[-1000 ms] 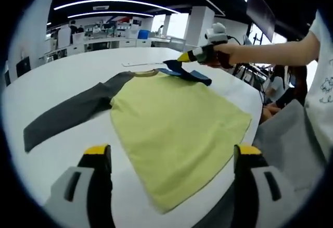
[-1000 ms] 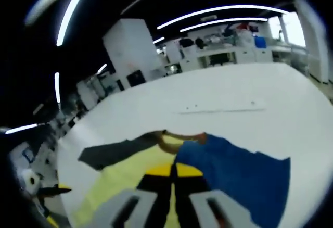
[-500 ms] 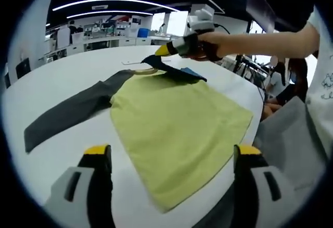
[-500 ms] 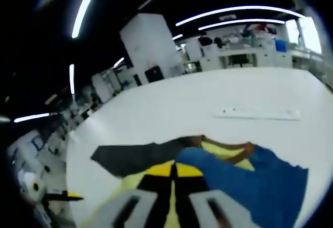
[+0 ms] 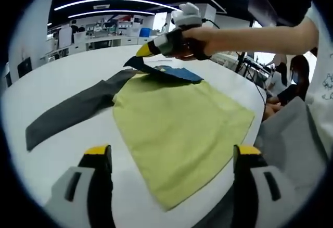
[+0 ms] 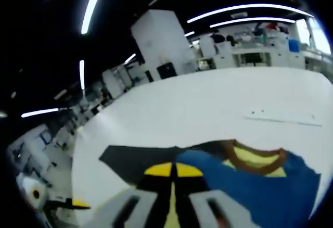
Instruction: Fold the garment on the visible template until the final outline fits inside the template.
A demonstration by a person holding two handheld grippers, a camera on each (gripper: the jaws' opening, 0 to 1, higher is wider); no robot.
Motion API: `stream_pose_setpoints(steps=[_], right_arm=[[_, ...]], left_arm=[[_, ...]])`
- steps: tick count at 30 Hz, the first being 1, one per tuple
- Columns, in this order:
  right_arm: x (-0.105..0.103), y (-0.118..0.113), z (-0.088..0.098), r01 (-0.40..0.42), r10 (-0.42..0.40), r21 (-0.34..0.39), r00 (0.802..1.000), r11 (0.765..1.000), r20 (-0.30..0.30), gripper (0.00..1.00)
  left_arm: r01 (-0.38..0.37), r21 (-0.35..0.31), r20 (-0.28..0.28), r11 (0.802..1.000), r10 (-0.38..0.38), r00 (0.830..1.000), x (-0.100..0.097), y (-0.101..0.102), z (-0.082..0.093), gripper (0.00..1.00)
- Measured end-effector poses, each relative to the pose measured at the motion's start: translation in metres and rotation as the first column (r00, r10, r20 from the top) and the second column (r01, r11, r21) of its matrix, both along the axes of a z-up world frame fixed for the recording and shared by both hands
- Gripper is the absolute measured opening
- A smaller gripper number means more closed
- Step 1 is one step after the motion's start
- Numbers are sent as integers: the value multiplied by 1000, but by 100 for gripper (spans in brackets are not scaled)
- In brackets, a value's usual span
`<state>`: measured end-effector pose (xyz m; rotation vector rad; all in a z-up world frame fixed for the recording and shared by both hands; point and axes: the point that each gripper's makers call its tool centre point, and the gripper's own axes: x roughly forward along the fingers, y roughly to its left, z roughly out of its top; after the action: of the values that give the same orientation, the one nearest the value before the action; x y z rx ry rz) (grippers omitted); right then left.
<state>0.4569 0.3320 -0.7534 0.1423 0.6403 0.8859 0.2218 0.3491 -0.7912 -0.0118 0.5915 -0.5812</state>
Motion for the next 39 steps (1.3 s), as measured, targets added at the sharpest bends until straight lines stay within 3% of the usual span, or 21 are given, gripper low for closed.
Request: stream_pose_setpoints(steps=[11, 24, 35, 39], right_arm=[[-10, 20, -42, -67, 64, -78, 997, 995, -47, 0], [-19, 29, -70, -107, 98, -107, 991, 988, -93, 0], [-28, 27, -70, -149, 138, -132, 986, 980, -88, 0], [-23, 26, -68, -181, 179, -156, 983, 971, -27, 20]], left_arm=[[-9, -1, -9, 1000, 9, 1000, 1, 5, -6, 94], [-19, -7, -14, 1000, 19, 1000, 1, 7, -7, 94], [-37, -9, -13, 999, 37, 999, 2, 11, -6, 94], [-35, -7, -13, 999, 35, 999, 2, 9, -4, 94]])
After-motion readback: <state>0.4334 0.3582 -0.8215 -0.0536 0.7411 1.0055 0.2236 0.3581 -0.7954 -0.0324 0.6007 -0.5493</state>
